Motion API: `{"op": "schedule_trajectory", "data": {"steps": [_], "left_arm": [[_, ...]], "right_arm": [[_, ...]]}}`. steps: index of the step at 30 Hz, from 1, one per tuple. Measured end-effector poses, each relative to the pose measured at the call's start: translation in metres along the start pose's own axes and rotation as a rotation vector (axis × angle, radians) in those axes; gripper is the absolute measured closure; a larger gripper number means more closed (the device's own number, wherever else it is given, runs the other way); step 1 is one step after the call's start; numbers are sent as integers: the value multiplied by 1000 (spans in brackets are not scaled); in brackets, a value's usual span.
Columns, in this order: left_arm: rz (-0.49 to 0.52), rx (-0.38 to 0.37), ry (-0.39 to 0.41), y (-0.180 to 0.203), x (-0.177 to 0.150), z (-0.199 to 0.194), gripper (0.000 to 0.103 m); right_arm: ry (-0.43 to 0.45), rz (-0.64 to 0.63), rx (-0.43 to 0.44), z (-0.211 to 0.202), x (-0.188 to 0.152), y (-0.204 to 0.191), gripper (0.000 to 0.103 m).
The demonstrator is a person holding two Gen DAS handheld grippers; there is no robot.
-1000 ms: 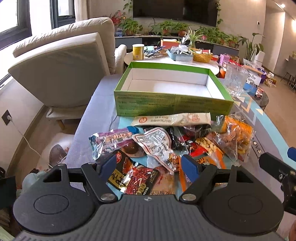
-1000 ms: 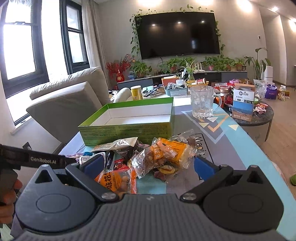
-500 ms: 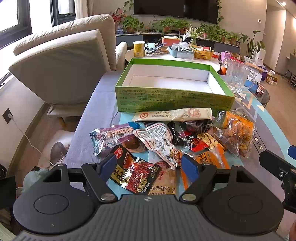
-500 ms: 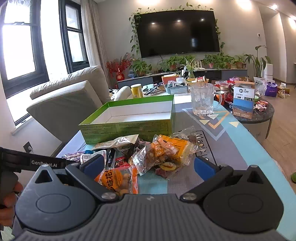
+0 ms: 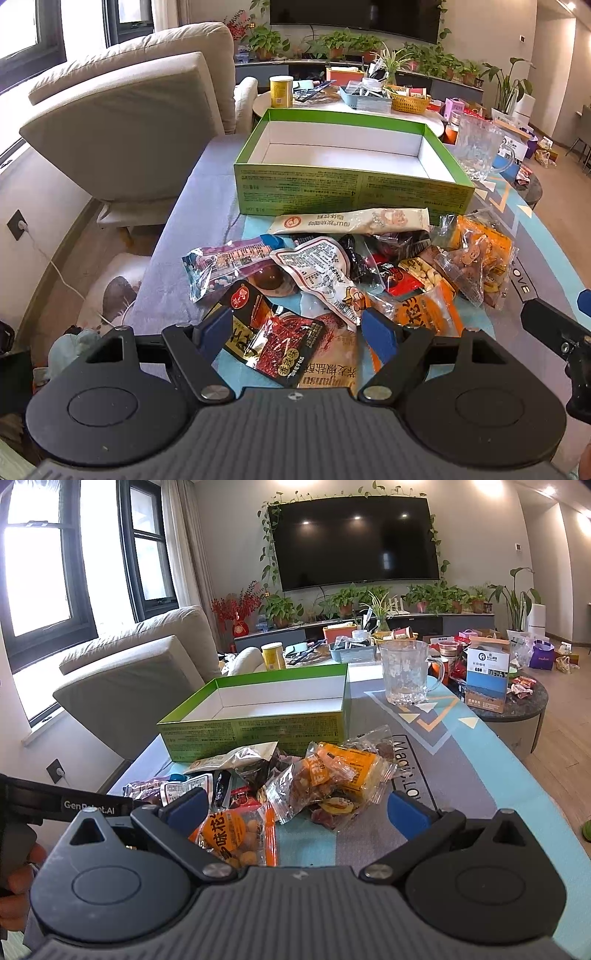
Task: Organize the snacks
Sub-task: 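Move both tools toward the snack pile in front of the green box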
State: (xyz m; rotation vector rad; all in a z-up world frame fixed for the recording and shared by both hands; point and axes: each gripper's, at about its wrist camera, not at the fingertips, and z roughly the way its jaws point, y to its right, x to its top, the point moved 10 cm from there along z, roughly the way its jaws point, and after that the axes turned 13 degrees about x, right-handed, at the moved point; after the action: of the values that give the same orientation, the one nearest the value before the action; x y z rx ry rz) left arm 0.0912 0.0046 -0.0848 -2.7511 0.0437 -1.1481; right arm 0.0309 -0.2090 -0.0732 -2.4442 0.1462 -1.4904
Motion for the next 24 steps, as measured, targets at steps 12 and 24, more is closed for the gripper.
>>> {"op": "schedule_trajectory", "data": {"steps": [12, 24], "left_arm": [[-9, 9, -1, -5, 1, 1, 28], [-10, 10, -2, -7, 0, 3, 28]], "right_arm": [[-4, -7, 6, 2, 1, -2, 52], [-8, -12, 12, 4, 1, -4, 52]]}}
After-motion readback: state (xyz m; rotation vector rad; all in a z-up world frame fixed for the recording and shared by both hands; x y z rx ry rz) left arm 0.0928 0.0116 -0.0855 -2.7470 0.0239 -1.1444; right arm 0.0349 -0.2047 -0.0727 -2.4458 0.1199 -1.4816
